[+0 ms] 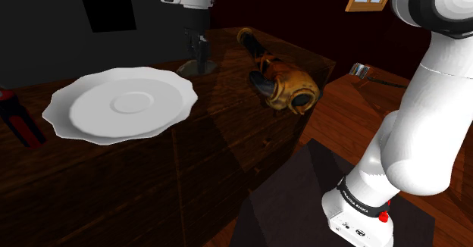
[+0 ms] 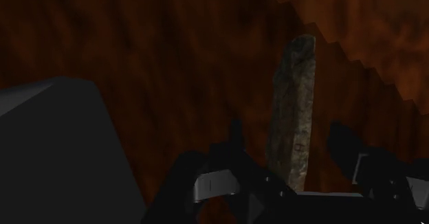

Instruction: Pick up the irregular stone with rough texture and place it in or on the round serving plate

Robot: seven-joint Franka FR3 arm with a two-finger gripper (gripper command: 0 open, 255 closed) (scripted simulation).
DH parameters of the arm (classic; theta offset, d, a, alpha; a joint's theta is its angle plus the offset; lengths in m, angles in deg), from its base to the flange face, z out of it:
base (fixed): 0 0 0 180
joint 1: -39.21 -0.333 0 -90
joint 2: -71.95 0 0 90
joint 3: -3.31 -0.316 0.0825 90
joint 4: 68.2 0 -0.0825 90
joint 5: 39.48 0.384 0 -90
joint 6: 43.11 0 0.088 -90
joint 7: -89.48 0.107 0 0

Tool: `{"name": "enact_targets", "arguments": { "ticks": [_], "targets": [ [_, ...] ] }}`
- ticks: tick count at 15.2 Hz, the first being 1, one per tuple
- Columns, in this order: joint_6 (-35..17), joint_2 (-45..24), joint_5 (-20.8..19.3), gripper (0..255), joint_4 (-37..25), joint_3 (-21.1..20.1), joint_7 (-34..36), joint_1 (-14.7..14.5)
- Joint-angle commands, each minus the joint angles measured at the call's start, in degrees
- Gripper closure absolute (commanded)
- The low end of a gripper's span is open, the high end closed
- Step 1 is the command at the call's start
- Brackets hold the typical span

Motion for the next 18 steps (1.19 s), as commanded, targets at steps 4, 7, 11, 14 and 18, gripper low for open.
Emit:
{"name": "enact_targets", "arguments": {
  "ticks": [4, 7, 11, 14, 18],
  "targets": [
    [0.0, 0.0, 0.0, 255, 0.01, 0.01, 0.0, 0.01],
    [0.0, 0.0, 0.0, 255, 0.02, 0.01, 0.0, 0.01],
    [1.53, -0.01, -0.01, 255, -1.53, 0.0, 0.08, 0.0],
    [3.89, -0.16, -0.04, 255, -4.05, -0.02, 0.22, -0.02],
    [7.12, -0.56, -0.09, 255, -7.67, -0.04, 0.42, -0.06]
  ]
}}
